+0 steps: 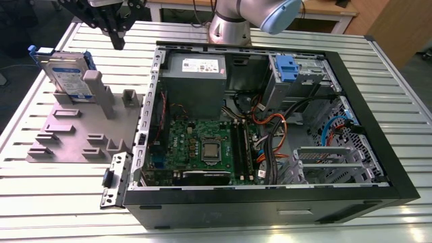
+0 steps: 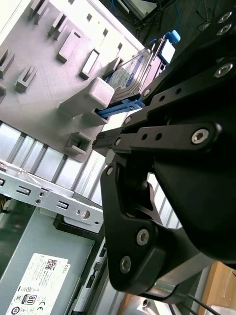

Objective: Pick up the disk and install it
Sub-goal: 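Reach for the disk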

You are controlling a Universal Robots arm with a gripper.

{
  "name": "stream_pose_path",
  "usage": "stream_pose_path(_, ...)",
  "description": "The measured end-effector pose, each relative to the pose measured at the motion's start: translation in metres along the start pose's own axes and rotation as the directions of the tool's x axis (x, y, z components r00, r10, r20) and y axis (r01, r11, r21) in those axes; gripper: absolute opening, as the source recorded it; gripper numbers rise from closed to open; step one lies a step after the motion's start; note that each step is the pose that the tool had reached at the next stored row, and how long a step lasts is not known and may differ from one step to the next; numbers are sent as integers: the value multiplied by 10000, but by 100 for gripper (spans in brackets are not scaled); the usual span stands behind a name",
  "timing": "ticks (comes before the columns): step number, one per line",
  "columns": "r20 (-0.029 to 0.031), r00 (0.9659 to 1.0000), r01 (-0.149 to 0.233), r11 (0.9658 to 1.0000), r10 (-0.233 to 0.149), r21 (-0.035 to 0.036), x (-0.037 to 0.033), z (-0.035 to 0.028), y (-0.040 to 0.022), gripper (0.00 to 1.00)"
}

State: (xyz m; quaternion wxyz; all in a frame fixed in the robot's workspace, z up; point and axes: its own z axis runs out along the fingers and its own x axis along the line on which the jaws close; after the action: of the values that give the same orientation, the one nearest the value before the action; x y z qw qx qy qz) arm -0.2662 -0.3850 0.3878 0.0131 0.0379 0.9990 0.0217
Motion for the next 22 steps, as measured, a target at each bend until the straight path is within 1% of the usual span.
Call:
stream_pose_path(1, -1, 10000, -1, 10000, 1, 0, 1, 1, 6, 11)
stream_pose_path(5, -8, 10000, 48, 10000, -48, 0, 5, 8, 62, 11)
stream_pose_path(7, -14, 10000, 97, 10000, -97, -2, 13, 10, 76, 11)
stream_pose_path(14, -28, 9997, 229, 9997, -229, -5, 80, 15, 80, 11)
stream_pose_path(22, -28, 9997, 233, 9997, -233, -6, 80, 15, 80, 11)
